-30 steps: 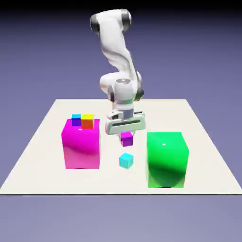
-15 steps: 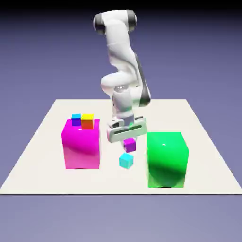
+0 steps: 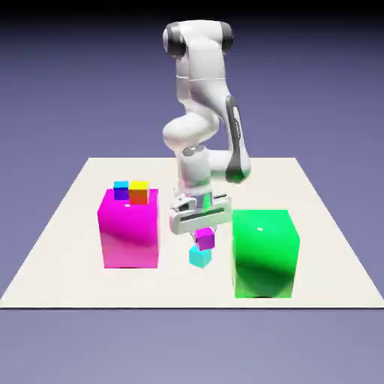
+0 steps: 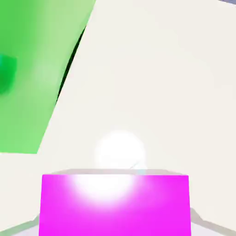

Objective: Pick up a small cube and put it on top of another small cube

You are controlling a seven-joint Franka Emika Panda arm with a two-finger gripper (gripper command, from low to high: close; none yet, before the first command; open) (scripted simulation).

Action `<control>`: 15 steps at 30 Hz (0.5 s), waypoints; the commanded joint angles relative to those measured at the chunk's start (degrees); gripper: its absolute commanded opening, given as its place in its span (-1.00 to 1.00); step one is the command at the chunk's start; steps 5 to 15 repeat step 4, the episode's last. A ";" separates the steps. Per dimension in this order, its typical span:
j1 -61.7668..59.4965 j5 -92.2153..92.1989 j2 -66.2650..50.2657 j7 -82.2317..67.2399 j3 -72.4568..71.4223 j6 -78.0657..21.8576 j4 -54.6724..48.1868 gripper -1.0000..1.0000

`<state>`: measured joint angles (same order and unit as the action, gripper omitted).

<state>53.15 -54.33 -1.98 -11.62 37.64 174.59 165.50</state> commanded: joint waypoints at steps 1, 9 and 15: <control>0.71 -2.52 -0.70 -1.84 0.21 0.39 -0.24 -1.00; 3.30 -9.99 -2.78 -7.28 0.89 1.40 -0.96 -1.00; 3.30 -9.99 -2.78 -7.28 0.89 1.40 -0.96 -1.00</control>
